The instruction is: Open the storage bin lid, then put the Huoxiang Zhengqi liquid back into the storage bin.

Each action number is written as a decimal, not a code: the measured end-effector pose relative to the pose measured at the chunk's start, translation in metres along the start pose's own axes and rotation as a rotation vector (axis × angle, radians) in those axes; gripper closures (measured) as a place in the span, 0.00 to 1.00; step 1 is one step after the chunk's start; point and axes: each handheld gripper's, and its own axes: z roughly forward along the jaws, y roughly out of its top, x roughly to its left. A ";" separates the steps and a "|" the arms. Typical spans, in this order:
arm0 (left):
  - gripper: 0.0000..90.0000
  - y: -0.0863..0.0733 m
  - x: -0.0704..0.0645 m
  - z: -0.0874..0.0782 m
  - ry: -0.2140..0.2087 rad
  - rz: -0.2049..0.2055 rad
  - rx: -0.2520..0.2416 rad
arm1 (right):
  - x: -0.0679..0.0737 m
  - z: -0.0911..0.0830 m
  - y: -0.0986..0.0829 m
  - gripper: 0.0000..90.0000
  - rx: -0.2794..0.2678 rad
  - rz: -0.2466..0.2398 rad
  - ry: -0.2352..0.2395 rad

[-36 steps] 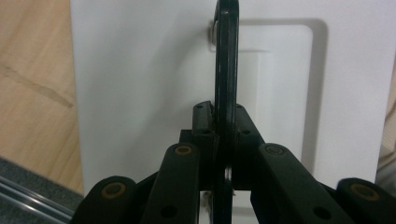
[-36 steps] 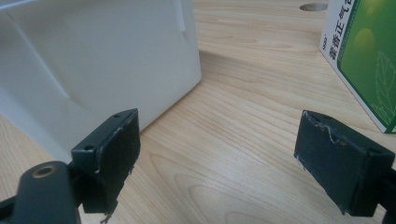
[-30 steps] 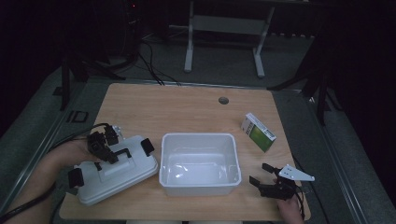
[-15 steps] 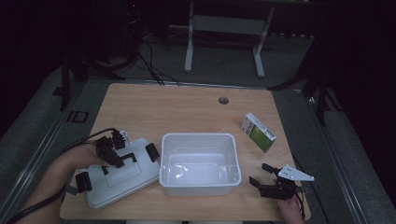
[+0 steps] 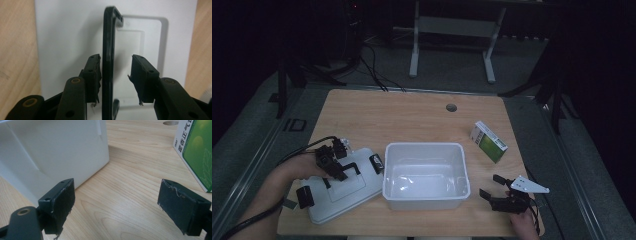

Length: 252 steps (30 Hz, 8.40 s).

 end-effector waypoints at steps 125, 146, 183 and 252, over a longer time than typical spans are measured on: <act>0.32 -0.013 -0.002 0.006 -0.037 -0.020 0.004 | -0.112 0.104 0.162 0.58 0.820 -0.053 -0.172; 0.32 -0.013 -0.003 0.007 -0.031 -0.020 0.013 | -0.102 0.103 0.166 0.70 0.858 -0.094 -0.143; 0.32 -0.010 -0.008 0.000 -0.005 -0.011 0.029 | 0.005 0.018 0.251 0.70 0.742 -0.445 0.106; 0.32 -0.010 -0.010 0.000 0.001 -0.007 0.044 | 0.128 0.112 0.191 0.70 0.907 -0.709 0.504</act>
